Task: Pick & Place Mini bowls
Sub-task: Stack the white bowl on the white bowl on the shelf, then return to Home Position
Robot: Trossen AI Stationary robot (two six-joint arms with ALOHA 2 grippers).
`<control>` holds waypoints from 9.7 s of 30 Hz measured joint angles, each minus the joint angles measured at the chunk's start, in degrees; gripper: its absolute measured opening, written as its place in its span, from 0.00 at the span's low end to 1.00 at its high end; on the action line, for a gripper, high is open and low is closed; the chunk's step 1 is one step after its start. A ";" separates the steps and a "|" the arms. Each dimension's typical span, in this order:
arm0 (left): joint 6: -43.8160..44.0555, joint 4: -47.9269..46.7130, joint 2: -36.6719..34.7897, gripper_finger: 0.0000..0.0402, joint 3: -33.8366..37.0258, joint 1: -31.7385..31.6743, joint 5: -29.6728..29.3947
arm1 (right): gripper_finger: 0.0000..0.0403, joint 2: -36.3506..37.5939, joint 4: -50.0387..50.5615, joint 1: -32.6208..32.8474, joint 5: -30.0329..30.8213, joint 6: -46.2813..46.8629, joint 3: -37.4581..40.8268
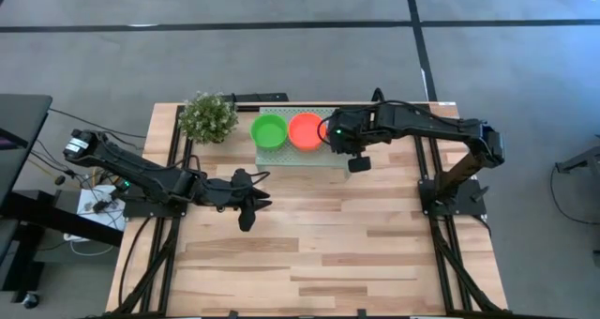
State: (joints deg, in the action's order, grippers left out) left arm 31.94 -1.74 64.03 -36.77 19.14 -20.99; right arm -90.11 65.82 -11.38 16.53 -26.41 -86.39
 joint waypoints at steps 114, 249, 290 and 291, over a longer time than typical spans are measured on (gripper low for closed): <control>-35.56 14.10 -59.84 0.28 36.44 0.94 8.85 | 0.27 89.84 -65.28 23.63 8.17 26.65 84.41; -35.56 14.69 -59.82 0.28 36.44 0.94 8.85 | 0.27 89.79 -65.07 23.62 7.92 26.44 84.48; -35.56 14.71 -59.82 0.28 36.44 0.94 8.85 | 0.27 89.81 -65.07 23.62 7.94 26.44 84.48; -35.56 14.71 -59.83 0.28 36.44 0.96 8.85 | 0.27 89.81 -65.07 23.63 7.94 26.44 84.48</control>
State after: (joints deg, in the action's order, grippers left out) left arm -3.62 12.97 4.20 -0.34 20.10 -12.14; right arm -0.30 0.75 12.25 24.47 0.03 -1.91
